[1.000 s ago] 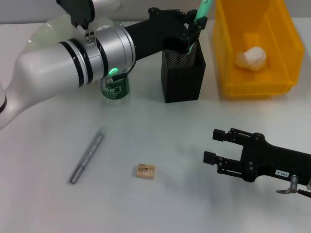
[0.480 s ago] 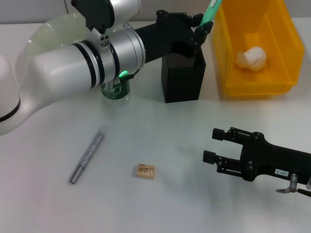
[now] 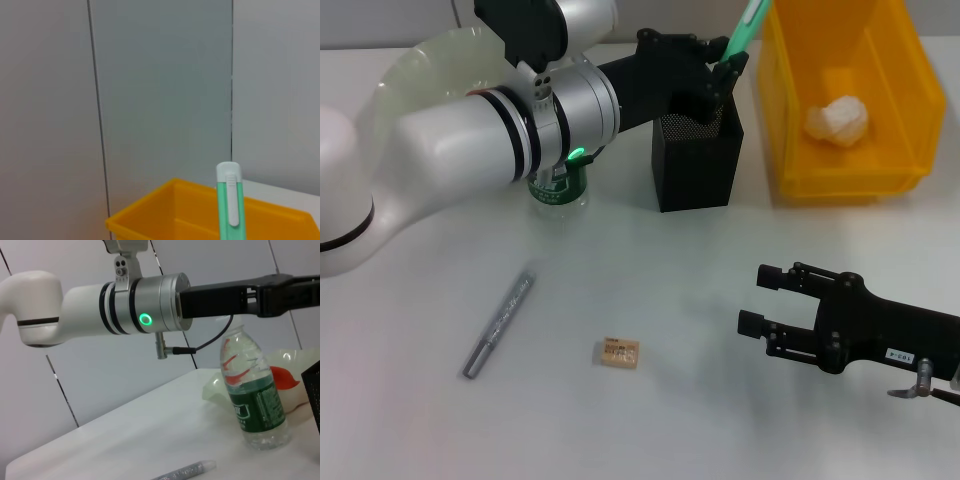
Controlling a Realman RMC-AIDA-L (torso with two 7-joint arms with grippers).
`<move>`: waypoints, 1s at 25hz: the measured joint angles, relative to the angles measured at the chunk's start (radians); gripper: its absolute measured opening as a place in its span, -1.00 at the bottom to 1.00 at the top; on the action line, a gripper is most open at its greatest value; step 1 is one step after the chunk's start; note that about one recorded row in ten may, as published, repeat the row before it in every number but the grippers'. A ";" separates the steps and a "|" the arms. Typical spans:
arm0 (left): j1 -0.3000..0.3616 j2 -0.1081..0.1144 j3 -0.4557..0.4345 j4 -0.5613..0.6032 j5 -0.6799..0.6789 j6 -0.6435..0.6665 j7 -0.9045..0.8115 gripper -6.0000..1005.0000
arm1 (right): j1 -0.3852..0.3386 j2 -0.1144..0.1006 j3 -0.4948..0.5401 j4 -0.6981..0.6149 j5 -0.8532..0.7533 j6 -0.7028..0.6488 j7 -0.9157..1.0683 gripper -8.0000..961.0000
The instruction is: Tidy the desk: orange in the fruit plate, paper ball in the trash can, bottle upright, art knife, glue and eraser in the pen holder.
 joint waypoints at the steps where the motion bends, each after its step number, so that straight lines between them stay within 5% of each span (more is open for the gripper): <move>1: -0.002 0.000 0.002 -0.004 0.000 -0.003 0.000 -0.60 | 0.000 0.000 0.000 0.000 0.000 0.000 0.000 0.52; 21: -0.015 0.000 0.021 -0.022 0.000 -0.027 0.001 -0.56 | 0.000 0.000 0.001 0.000 0.000 -0.003 0.000 0.52; 25: -0.013 0.000 0.021 -0.014 0.000 -0.024 0.001 -0.36 | 0.000 0.000 0.002 0.000 0.000 -0.004 0.000 0.52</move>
